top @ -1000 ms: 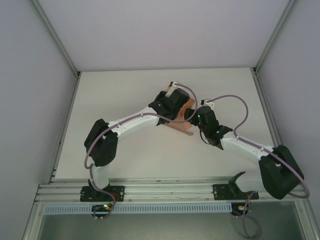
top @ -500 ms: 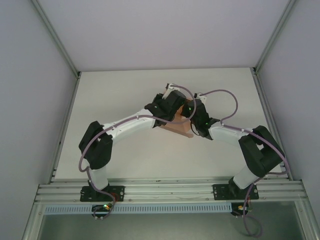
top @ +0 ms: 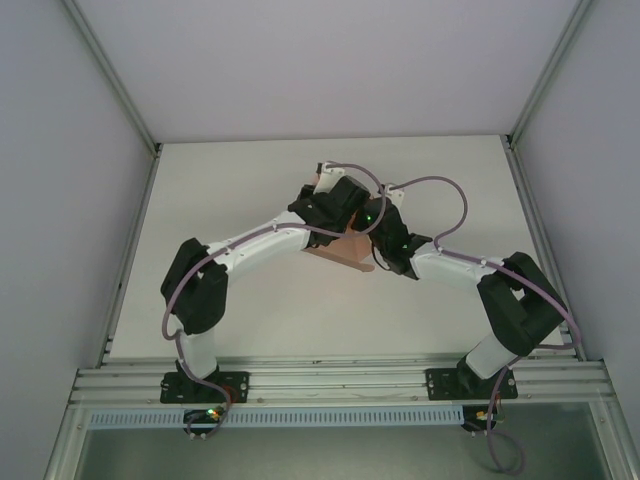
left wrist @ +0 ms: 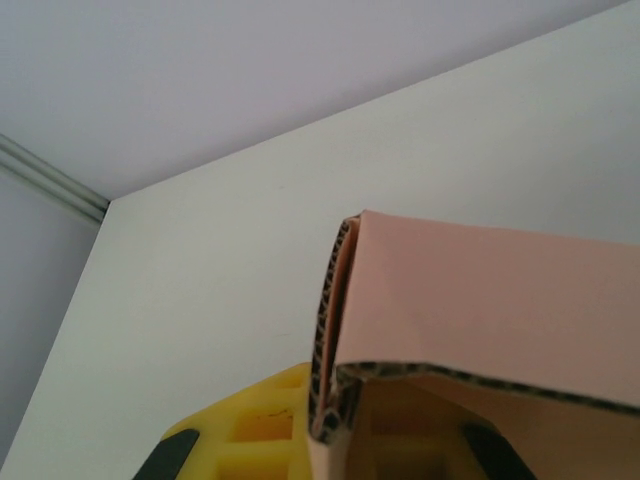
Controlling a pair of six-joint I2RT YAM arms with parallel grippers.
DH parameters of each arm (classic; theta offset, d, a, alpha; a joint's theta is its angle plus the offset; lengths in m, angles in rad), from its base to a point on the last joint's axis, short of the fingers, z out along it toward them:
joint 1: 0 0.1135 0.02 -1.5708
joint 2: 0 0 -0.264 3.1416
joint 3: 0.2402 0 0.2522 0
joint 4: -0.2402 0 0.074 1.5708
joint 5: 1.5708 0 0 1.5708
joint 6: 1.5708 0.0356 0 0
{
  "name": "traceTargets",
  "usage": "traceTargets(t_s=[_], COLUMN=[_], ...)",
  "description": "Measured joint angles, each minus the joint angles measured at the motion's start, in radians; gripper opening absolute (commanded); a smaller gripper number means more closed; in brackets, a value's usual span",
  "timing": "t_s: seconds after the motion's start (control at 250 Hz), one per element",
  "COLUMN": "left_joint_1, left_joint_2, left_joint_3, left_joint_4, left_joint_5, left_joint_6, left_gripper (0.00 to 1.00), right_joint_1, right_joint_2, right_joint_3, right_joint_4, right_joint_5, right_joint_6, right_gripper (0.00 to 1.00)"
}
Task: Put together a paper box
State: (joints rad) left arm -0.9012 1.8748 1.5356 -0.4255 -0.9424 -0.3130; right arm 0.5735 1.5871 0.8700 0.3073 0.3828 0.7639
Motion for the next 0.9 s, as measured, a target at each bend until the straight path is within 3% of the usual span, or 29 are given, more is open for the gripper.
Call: traceTargets(t_s=[0.228, 0.611, 0.767, 0.902], left_joint_1=[0.005, 0.026, 0.032, 0.042], left_joint_2=[0.009, 0.01, 0.009, -0.003], left_joint_3=[0.01, 0.024, 0.014, -0.006], left_joint_4=[-0.043, -0.05, -0.033, -0.011], left_joint_5=[-0.034, -0.075, -0.075, -0.024], left_joint_6=[-0.058, -0.058, -0.05, -0.023], left_gripper=[0.0, 0.35, 0.36, 0.53], right_joint_1=[0.009, 0.014, 0.014, 0.012], right_joint_2=[0.0, 0.0, 0.0, 0.0], right_joint_3=[0.011, 0.019, 0.019, 0.012], right_joint_4=[-0.01, -0.006, -0.007, -0.021], right_joint_5=[-0.004, -0.024, -0.024, -0.02], right_joint_6=[-0.001, -0.001, -0.001, -0.001], right_gripper=[0.0, 0.0, 0.0, 0.0])
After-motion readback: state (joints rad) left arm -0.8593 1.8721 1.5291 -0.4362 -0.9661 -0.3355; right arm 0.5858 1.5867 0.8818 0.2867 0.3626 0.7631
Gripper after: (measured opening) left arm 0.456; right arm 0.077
